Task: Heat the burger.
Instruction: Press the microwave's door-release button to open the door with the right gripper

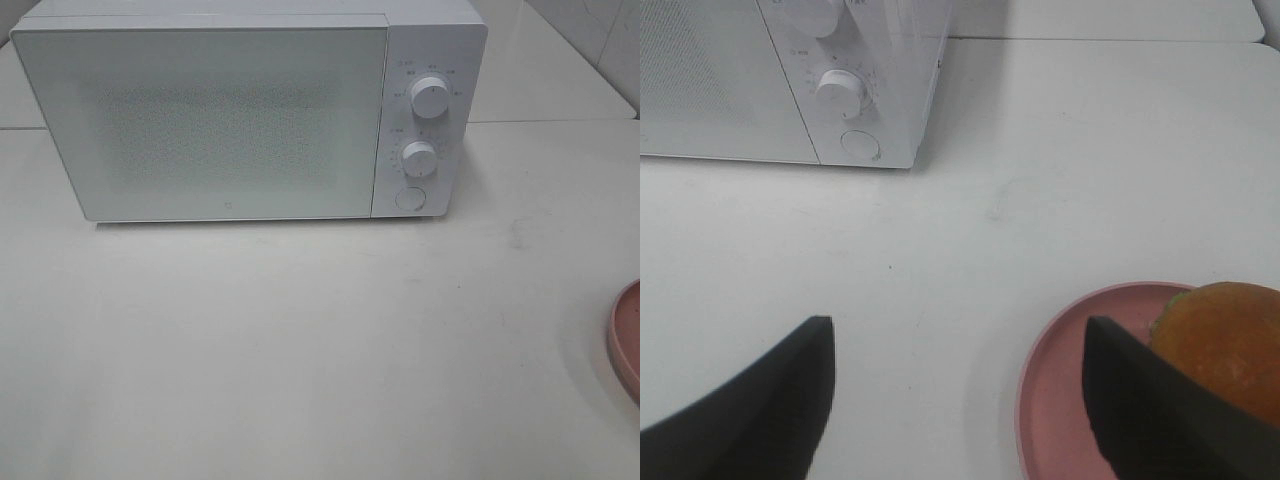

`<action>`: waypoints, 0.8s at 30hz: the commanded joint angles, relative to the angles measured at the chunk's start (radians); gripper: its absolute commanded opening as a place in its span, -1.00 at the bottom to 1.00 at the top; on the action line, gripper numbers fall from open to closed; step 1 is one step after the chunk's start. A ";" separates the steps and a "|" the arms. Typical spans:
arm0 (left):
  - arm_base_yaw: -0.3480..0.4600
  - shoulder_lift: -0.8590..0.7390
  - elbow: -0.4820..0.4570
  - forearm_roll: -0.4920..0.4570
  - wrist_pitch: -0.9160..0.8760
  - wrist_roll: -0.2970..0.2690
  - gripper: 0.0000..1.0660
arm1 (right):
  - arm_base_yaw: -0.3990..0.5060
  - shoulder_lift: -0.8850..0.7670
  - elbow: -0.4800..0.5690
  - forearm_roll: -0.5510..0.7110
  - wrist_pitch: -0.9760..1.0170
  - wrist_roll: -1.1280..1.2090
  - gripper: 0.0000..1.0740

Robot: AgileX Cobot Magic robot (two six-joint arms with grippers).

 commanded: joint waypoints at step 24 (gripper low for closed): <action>0.001 -0.024 0.002 0.000 -0.013 -0.001 0.77 | -0.004 0.452 0.030 -0.005 -0.511 0.003 0.27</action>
